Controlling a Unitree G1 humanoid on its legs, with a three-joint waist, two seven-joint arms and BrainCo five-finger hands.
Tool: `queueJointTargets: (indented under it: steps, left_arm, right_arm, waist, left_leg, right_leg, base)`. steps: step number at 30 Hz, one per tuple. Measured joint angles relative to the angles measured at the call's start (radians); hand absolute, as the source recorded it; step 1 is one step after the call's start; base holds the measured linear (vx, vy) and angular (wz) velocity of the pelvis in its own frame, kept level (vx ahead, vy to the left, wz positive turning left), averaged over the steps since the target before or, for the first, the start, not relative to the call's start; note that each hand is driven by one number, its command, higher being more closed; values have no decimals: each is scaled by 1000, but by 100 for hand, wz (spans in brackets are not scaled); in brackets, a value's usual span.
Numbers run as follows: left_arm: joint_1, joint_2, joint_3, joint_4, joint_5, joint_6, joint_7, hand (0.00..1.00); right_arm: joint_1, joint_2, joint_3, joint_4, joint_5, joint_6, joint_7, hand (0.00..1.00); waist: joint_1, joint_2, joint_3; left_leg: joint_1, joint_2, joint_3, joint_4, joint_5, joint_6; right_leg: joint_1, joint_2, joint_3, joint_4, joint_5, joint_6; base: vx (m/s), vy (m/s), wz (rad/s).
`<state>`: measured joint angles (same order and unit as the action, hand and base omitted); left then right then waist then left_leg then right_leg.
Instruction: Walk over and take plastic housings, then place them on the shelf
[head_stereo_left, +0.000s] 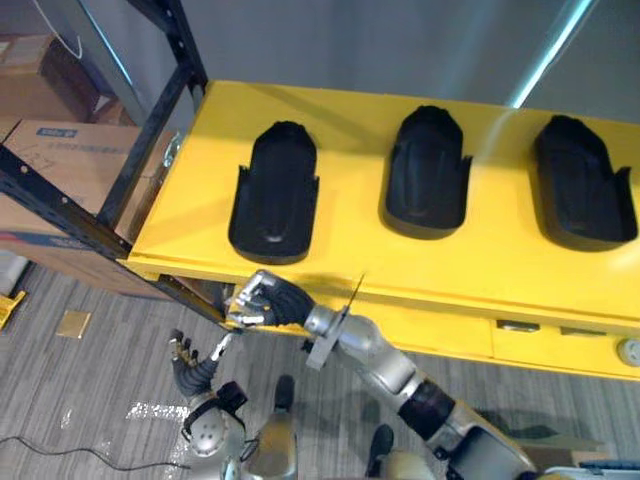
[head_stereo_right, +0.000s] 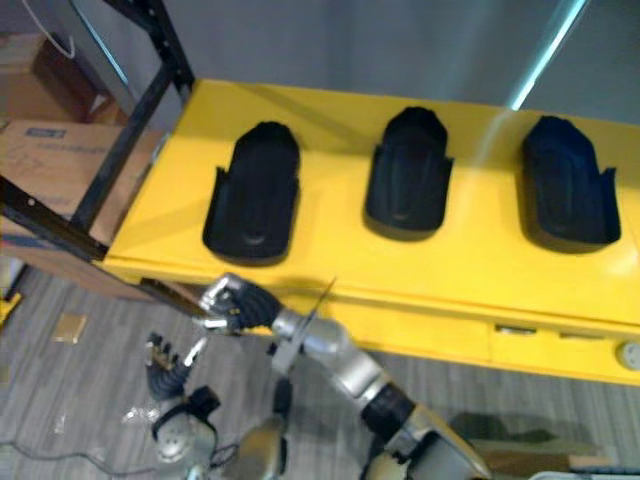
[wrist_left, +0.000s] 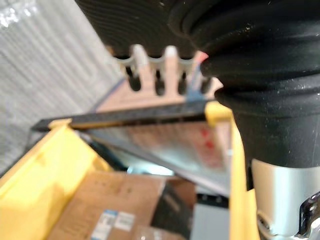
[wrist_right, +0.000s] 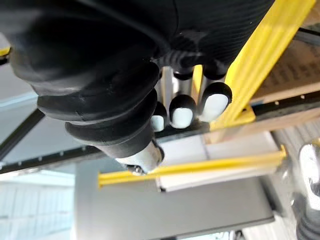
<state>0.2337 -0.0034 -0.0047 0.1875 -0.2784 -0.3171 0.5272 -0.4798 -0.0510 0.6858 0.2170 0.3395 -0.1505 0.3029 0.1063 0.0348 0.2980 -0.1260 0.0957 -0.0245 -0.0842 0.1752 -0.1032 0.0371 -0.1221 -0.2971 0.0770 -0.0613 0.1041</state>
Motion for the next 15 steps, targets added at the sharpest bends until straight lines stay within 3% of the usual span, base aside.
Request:
queueJointTargets:
  steps: [7,15]
  left_arm:
    - [-1,9,-61,0,-29,10,-29,0]
    - [1,36,-69,1,-31,16,-32,0]
  right_arm:
    - [-23,3,-20,12,-5,0,-25,100]
    - [-56,5,-39,40,-40,-2,-65,100]
  waist:
    - [22,0,17]
    - [26,4,19]
  left_leg:
    - [-15,-1,-22,1,1,-2]
    - [-14,-2,-36,1,1,-2]
  right_leg:
    - [-1,2,-18,2,-2,0]
    - [-1,0,-31,26,-25,1]
  base:
    - [-5,-14,10]
    - [8,-26,6]
